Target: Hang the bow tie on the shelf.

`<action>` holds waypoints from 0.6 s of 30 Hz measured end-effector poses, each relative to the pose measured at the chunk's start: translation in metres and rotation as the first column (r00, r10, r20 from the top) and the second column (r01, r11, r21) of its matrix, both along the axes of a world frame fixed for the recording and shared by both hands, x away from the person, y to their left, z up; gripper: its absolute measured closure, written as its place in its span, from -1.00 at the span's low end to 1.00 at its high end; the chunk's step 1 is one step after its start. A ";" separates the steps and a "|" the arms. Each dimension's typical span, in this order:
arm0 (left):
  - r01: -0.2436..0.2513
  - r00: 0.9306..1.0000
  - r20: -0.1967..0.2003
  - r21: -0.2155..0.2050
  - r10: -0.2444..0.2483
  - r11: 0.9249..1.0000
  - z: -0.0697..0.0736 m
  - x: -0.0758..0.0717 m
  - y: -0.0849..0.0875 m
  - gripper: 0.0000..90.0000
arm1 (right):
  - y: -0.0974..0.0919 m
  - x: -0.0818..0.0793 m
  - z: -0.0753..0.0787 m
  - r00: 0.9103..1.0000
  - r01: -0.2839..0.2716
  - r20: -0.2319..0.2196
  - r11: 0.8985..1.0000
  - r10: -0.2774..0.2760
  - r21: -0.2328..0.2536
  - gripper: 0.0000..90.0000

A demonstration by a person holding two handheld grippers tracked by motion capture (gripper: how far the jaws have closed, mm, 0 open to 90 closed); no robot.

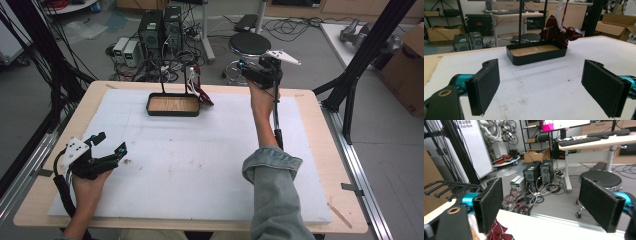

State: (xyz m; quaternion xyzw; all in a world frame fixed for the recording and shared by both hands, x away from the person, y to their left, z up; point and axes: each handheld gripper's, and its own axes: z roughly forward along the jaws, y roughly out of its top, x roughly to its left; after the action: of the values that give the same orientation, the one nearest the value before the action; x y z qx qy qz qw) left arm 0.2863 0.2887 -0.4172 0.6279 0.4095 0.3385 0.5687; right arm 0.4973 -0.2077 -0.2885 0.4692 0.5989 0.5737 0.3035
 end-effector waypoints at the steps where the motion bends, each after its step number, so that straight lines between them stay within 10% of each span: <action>1: 0.000 1.000 0.001 0.001 0.000 1.000 0.000 0.000 0.000 -0.66 | -0.004 -0.003 0.002 1.000 -0.001 0.004 1.000 0.001 -0.003 -0.59; 18: -0.009 1.000 0.000 0.010 0.009 1.000 0.000 0.000 -0.001 -0.66 | -0.047 -0.076 0.025 0.994 -0.025 0.109 0.998 0.031 -0.050 -0.75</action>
State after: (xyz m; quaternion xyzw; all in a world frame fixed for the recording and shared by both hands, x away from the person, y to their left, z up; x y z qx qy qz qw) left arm 0.2867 0.2881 -0.4174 0.6289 0.4109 0.3430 0.5639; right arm 0.4217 -0.2551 -0.2639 0.4209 0.6015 0.5881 0.3393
